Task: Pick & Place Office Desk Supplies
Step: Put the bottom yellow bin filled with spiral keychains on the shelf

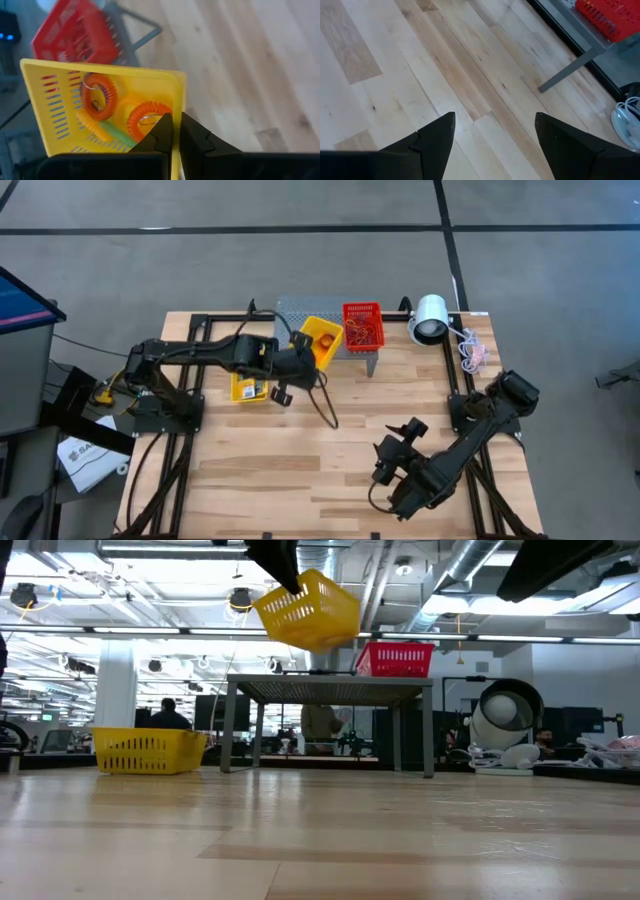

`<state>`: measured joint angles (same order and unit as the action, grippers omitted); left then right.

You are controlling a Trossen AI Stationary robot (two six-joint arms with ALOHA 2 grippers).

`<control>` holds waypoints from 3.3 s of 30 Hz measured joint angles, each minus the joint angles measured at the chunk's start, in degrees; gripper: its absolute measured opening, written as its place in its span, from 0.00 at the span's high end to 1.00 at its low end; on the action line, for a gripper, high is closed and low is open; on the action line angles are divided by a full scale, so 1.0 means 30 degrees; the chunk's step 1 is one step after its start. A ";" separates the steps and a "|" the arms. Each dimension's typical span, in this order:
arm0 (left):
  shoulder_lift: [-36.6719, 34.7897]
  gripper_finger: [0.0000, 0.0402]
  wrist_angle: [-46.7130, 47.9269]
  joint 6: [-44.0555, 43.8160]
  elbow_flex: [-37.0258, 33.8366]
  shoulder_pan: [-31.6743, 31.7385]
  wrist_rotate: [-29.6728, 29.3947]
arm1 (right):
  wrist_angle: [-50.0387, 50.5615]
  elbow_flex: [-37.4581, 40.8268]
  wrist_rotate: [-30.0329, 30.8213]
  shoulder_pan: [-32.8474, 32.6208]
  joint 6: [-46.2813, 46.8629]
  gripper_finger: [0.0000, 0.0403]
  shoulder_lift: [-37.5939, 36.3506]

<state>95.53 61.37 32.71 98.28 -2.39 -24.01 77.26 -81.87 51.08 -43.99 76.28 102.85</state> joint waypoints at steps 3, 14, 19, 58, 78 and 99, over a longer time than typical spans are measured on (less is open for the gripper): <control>0.0000 0.98 -0.0044 0.0104 0.0131 0.0881 0.0000 | 0.0169 0.0000 0.0216 -0.0308 0.0301 0.33 0.0000; 0.1090 0.98 -0.0083 0.0511 0.0135 0.3570 0.1144 | 0.0349 -0.0007 0.0577 -0.0334 0.0149 0.33 0.0000; 0.1954 0.98 0.0120 0.0619 0.0364 0.4259 0.1159 | 0.0382 -0.0007 0.0571 -0.0348 0.0155 0.33 0.0000; 0.2261 0.40 -0.0767 0.0021 0.3489 0.4880 -0.0826 | 0.0481 -0.0007 0.1147 -0.0334 0.0090 0.33 -0.0007; -0.5610 0.35 -0.4199 -0.3836 -0.0405 0.3071 0.7142 | -1.3047 -0.0015 0.1279 0.5040 -1.8774 0.33 -0.3146; -1.5198 0.38 -2.2140 -0.4831 -1.9783 0.3852 0.7720 | -1.9641 0.0508 -1.3634 1.3110 -2.8992 0.33 -0.4167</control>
<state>49.93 -5.05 18.21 38.93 9.17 -0.85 18.33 -80.34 10.18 -4.66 -10.69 90.35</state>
